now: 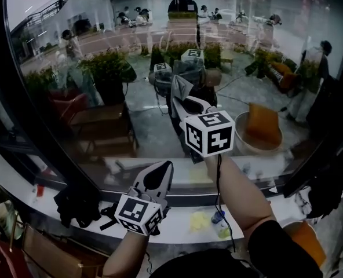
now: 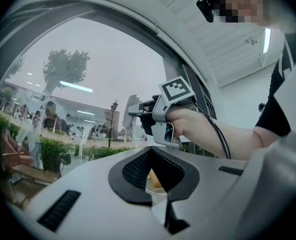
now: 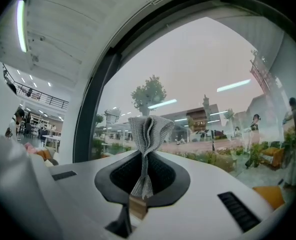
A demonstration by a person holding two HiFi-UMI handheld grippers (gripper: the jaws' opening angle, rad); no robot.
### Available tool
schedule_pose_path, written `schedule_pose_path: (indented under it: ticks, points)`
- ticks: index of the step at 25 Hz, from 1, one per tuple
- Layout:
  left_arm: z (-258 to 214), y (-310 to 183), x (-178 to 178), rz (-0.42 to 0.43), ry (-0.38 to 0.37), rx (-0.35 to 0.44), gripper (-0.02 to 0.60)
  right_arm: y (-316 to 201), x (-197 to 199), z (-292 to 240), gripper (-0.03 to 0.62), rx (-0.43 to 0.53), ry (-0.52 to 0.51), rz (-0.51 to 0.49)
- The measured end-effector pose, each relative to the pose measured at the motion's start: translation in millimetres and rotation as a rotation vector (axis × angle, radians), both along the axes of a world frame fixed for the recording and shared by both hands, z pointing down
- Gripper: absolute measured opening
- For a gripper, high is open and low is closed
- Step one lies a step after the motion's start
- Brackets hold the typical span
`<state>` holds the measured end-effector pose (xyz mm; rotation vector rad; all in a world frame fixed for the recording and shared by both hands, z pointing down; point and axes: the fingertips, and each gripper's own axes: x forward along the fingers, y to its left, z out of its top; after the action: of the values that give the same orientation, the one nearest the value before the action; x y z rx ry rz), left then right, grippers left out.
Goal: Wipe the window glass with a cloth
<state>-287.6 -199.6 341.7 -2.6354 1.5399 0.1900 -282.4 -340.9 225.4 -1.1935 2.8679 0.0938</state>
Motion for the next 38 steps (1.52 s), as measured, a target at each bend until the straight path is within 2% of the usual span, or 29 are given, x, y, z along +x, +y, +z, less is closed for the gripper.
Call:
schedule_pose_path:
  ticks: [4, 8, 13, 22, 26, 33, 38]
  points:
    - [-19.9, -8.1, 4.6, 0.02, 0.001, 0.032, 0.008, -9.0, 4.2, -13.8, 0.044, -0.005, 0.002, 0.017]
    - [-20.7, -6.1, 5.1, 0.042, 0.014, 0.048, 0.008, -13.6, 2.0, -2.7, 0.044, -0.027, 0.014, 0.038]
    - [-21.5, -11.8, 14.5, 0.064, 0.032, 0.03, 0.008, -30.7, 7.3, 1.2, 0.044, -0.054, 0.036, 0.064]
    - [-5.4, -16.0, 23.3, 0.068, 0.024, -0.002, 0.008, -40.9, 15.5, 4.3, 0.044, -0.043, 0.045, 0.086]
    - [-5.7, -25.6, 37.7, 0.069, 0.007, -0.005, 0.008, -46.0, 29.1, -1.7, 0.044, -0.044, 0.039, 0.085]
    - [-3.3, -39.3, 73.2, 0.111, 0.024, -0.017, 0.008, -54.0, 71.6, -2.6, 0.044, -0.075, 0.021, 0.093]
    - [-3.9, -47.2, 104.5, 0.154, 0.037, -0.021, 0.008, -58.5, 112.1, 1.0, 0.044, -0.066, 0.04, 0.152]
